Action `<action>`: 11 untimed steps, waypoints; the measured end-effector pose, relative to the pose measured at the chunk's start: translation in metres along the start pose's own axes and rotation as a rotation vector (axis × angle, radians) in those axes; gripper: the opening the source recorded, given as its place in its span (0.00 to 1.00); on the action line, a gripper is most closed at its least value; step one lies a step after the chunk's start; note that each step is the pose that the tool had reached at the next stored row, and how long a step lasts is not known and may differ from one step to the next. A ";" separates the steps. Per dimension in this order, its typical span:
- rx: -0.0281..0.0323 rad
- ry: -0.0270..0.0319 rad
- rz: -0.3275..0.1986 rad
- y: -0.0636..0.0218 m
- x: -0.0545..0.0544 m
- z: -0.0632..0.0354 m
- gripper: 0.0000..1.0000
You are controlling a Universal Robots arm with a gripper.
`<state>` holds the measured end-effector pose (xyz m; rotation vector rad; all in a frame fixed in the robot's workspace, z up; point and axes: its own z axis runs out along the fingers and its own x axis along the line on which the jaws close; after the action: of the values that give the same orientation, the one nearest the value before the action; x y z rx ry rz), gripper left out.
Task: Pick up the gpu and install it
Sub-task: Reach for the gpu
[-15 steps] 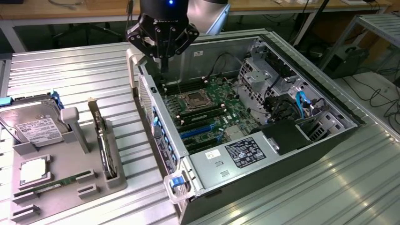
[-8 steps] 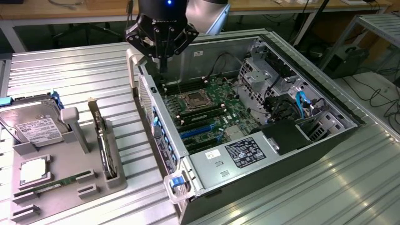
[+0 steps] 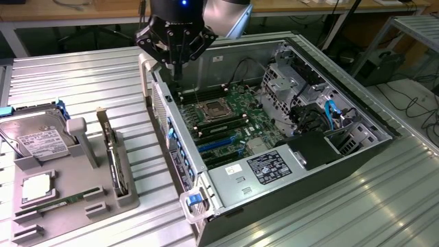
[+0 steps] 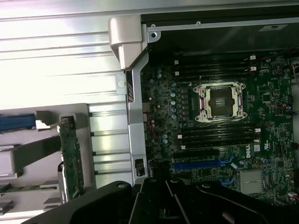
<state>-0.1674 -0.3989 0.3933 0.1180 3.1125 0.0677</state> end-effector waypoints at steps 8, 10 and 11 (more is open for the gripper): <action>0.0000 0.0000 0.000 -0.0002 0.002 -0.0001 0.11; 0.0001 0.0000 0.000 -0.0002 0.003 -0.0001 0.11; 0.0000 0.0000 0.000 -0.0003 0.003 -0.0001 0.11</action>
<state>-0.1708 -0.3990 0.3933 0.1180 3.1125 0.0676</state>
